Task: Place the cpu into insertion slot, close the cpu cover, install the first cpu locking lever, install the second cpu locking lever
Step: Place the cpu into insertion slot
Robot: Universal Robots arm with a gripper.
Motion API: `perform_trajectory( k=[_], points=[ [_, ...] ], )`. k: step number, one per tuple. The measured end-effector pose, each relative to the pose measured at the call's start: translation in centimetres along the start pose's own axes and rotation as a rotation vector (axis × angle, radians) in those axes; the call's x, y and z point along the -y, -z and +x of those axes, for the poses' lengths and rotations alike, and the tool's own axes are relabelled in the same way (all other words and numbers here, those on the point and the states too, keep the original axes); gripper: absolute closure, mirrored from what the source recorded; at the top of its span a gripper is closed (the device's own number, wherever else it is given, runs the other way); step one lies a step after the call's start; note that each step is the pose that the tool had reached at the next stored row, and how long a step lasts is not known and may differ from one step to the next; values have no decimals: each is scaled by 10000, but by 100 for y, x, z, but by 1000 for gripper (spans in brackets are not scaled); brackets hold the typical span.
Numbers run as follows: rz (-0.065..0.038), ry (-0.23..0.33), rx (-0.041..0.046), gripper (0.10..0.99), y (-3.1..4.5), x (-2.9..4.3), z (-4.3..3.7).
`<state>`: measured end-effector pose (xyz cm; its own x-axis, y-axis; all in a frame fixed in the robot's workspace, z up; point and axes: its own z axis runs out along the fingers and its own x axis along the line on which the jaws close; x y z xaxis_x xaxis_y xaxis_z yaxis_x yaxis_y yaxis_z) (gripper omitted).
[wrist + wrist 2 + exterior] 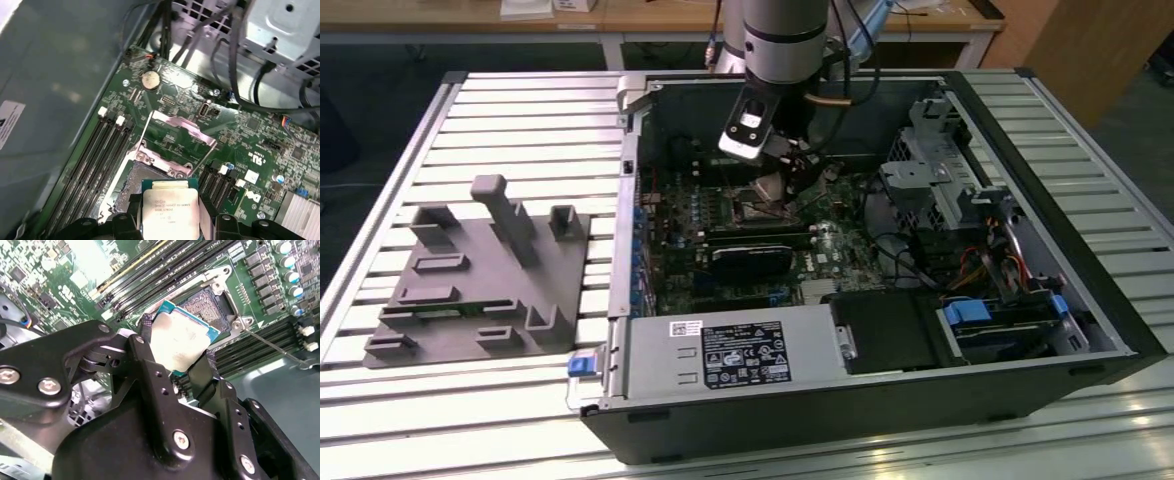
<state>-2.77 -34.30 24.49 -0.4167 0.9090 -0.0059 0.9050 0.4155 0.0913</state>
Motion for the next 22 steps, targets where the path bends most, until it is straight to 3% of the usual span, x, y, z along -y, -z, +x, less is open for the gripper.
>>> perform_trajectory(
  k=[18,20,22],
  points=[
    [13,-2244,207,545,-11,1,0],
    [-33,-2390,236,545,-16,2,0],
    [-150,-2452,278,545,-25,3,0]
  ],
)
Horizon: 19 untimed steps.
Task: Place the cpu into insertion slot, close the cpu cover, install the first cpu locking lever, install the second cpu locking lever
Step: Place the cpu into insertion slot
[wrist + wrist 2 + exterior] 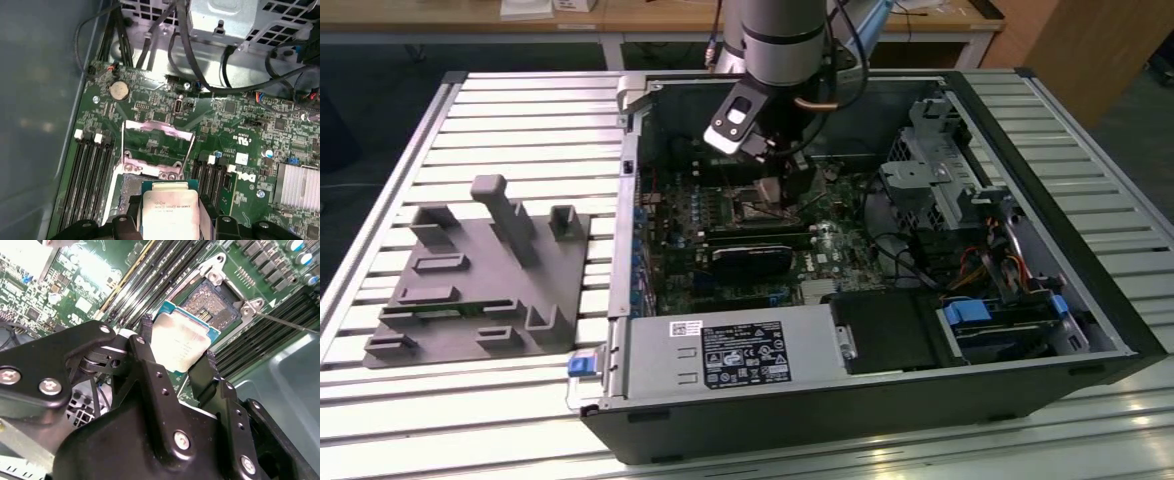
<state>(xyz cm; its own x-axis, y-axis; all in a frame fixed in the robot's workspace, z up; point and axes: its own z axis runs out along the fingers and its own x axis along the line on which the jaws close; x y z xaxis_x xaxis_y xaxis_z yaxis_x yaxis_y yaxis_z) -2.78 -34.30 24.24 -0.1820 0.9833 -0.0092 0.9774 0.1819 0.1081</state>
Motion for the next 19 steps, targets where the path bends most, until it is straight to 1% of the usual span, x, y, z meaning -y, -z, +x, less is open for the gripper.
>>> perform_trajectory(
  k=[4,6,7,9,13,19],
  points=[
    [-282,-54,57,545,-21,16,3],
    [-382,-68,77,545,-38,46,9],
    [-408,-80,84,545,-46,62,11],
    [-417,-125,92,545,-58,84,15],
    [-416,-226,107,545,-75,101,32],
    [-416,-302,115,545,-92,117,102]
  ],
)
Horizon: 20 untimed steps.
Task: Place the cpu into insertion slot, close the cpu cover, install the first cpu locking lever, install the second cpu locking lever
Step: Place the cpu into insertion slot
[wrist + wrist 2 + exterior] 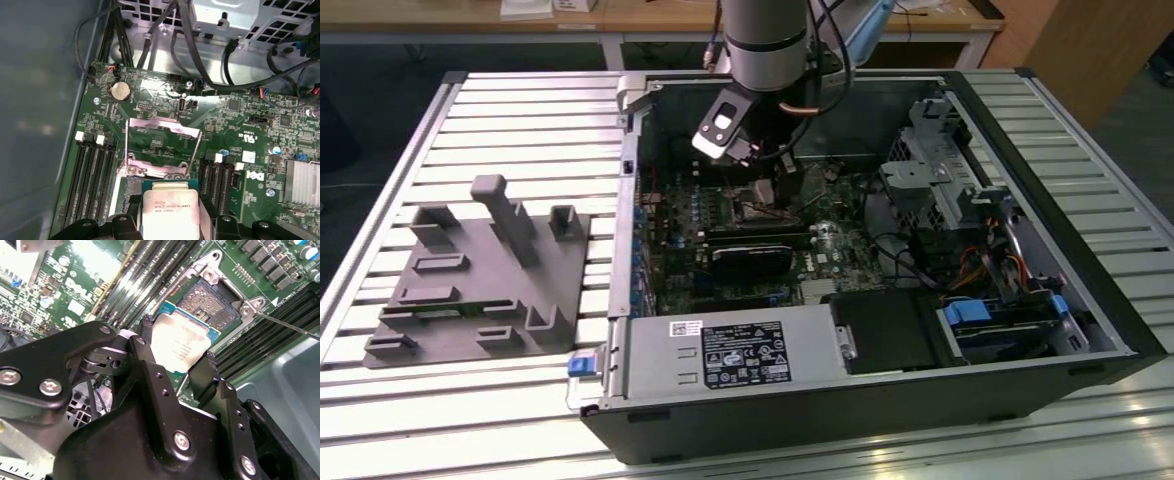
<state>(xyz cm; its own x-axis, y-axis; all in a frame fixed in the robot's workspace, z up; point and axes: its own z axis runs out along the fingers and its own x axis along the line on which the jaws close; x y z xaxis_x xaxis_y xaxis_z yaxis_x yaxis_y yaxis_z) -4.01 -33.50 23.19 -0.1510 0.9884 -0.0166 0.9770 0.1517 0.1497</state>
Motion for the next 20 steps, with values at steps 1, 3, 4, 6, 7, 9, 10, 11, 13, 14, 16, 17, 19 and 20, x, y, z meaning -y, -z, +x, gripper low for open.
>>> perform_trajectory(
  k=[1,3,4,6,7,9,10,11,13,14,16,17,19,20],
  points=[
    [0,-23,3,545,-5,3,7],
    [1,-95,14,545,-17,13,19],
    [3,-130,20,545,-22,18,24],
    [5,-194,30,545,-33,30,34],
    [5,-221,34,545,-40,36,39],
    [5,-269,41,545,-53,46,47],
    [6,-296,46,545,-61,51,50],
    [7,-326,50,545,-70,56,52],
    [7,-398,60,545,-87,67,56],
    [8,-437,66,545,-95,71,58],
    [10,-520,79,545,-109,80,63],
    [12,-563,85,545,-116,84,65],
    [18,-653,99,545,-129,90,67],
    [21,-703,105,545,-137,92,69]
  ],
)
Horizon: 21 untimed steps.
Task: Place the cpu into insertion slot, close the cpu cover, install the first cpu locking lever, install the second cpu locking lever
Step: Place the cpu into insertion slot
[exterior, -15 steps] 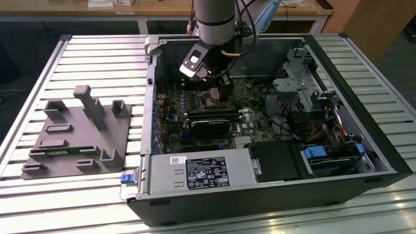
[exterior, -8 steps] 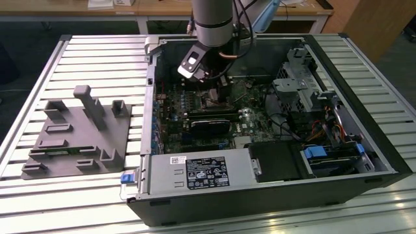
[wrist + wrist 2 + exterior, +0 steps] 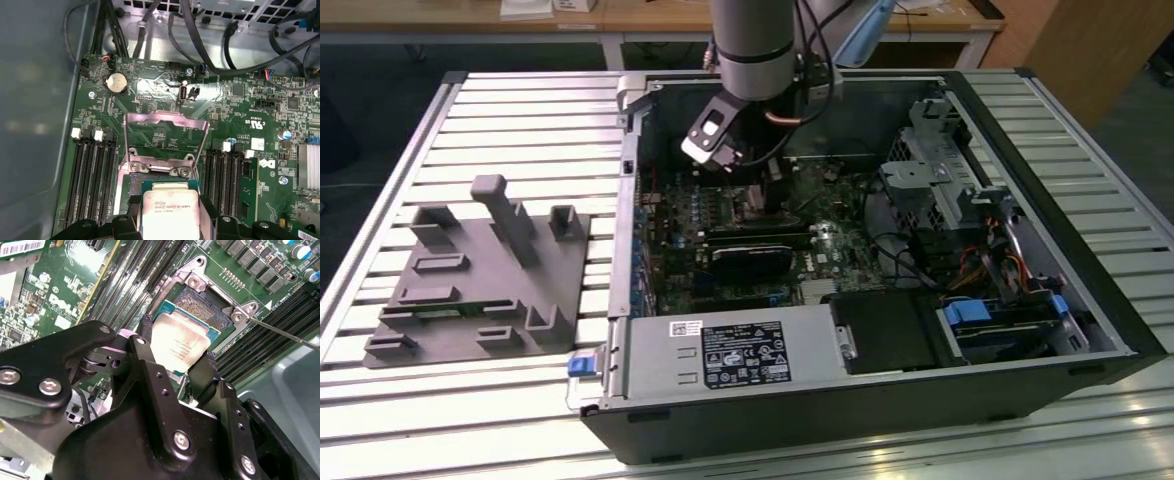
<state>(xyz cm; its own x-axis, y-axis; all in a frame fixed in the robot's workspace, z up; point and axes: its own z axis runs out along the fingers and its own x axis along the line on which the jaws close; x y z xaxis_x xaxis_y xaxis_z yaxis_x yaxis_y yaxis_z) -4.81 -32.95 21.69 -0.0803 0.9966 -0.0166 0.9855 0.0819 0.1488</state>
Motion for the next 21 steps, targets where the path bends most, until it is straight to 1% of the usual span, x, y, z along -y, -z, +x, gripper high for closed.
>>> perform_trajectory(
  k=[4,11,17,21],
  points=[
    [10,-89,13,545,-18,12,18],
    [11,-159,19,545,-44,27,79],
    [22,-717,105,545,-93,35,83],
    [26,-909,133,545,-135,43,92]
  ],
)
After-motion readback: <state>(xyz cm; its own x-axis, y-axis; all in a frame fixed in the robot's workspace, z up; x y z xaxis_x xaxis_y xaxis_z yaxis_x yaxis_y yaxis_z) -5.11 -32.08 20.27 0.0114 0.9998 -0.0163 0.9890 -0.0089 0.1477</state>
